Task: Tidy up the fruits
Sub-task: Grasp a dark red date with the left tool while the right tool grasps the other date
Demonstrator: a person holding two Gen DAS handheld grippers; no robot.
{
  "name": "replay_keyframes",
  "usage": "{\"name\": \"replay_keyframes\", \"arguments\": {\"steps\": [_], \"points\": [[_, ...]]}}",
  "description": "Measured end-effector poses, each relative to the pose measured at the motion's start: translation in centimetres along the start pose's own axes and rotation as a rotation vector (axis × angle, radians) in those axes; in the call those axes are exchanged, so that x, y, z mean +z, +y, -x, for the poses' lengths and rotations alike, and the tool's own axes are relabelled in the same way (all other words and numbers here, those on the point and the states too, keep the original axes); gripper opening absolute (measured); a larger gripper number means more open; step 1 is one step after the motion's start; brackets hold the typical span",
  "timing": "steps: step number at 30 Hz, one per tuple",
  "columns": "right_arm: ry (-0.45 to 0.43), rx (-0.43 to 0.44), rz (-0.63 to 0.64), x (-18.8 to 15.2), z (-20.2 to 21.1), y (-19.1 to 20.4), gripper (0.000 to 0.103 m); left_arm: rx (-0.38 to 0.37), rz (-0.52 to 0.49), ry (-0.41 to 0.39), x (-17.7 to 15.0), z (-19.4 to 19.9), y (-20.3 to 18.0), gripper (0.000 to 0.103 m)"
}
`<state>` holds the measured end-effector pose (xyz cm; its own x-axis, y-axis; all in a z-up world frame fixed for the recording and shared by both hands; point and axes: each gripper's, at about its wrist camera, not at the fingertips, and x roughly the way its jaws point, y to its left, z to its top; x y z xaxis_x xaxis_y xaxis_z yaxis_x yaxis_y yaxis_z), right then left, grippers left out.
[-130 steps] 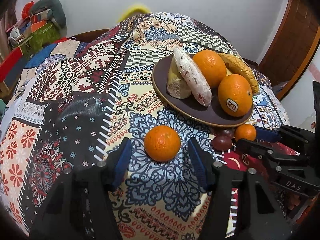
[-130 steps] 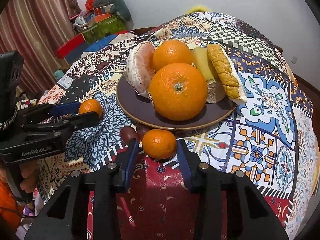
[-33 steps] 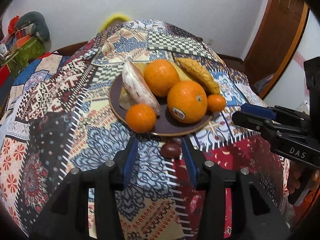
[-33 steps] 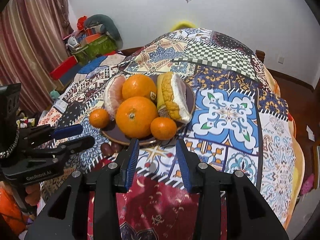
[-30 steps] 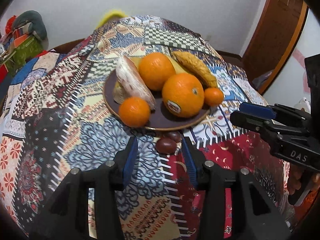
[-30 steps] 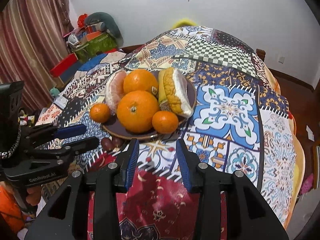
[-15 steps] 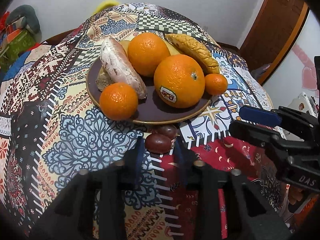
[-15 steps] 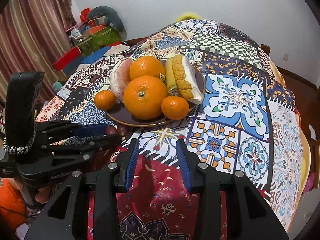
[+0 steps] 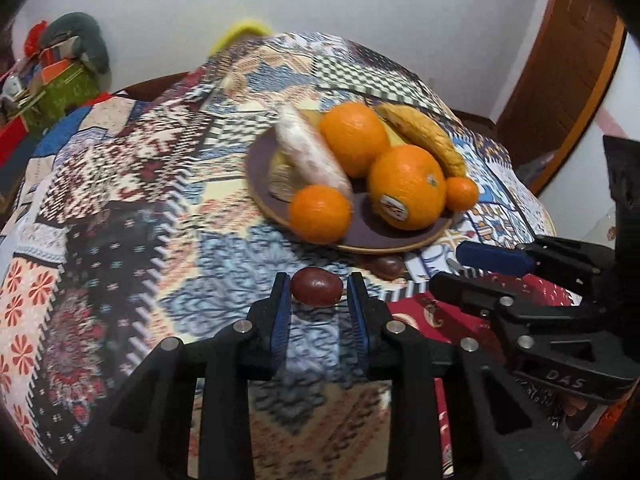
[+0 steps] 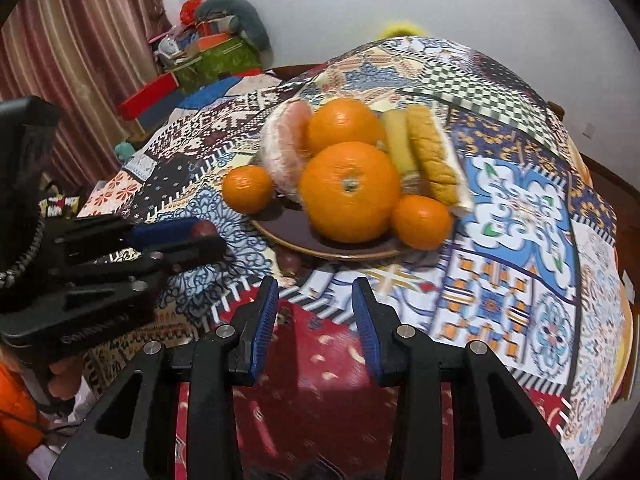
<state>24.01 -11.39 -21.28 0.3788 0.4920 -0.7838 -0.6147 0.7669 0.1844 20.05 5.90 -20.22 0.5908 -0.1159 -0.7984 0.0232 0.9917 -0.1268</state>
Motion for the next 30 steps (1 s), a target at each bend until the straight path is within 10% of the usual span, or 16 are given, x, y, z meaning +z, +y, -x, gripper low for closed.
{"name": "replay_keyframes", "arguments": {"steps": [30], "points": [[0.04,0.01,0.055,0.9,-2.9,1.8,0.015,-0.019,0.033,-0.049,-0.8,2.5,1.3,0.029]]}}
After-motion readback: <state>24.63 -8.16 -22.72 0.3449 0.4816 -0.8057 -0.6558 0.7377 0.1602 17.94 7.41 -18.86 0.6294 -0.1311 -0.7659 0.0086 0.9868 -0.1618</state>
